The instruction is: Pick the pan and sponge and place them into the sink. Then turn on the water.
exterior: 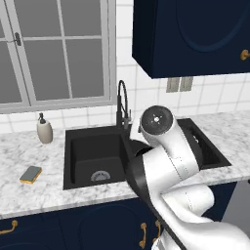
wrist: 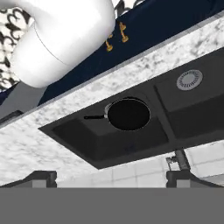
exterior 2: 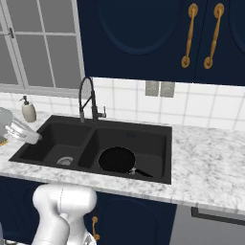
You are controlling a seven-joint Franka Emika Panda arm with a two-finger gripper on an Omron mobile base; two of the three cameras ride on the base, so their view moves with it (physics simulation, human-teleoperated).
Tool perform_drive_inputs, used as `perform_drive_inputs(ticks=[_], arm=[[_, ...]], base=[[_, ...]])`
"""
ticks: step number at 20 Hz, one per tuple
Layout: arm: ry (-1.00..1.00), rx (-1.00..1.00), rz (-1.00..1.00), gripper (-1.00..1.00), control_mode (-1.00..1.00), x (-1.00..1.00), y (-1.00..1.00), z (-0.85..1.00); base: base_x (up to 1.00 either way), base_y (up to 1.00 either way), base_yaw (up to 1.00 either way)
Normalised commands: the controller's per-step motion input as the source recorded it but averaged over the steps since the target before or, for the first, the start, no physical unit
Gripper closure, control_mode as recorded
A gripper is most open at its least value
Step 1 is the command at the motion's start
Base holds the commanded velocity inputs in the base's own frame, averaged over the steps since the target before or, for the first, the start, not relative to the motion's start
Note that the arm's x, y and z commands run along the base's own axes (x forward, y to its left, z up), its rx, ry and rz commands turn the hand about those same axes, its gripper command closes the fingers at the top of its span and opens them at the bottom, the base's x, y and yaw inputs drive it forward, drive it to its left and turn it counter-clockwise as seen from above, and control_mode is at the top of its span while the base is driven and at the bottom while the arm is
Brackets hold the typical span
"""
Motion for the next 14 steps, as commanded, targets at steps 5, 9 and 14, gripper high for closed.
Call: perform_drive_inputs(ticks=[5, 9, 14], arm=[[0.21, 0.0, 0.27, -1.0, -1.0, 0.44, 0.08, -0.88], [0.09, 0.0, 0.21, -1.0, -1.0, 0.42, 0.47, -0.61], [0.14, 0.0, 0.15, -1.0, -1.0, 0.44, 0.61, -0.4]], base=[[0.0, 0.0, 0.0], [0.0, 0.0, 0.0], [0.0, 0.0, 0.0]])
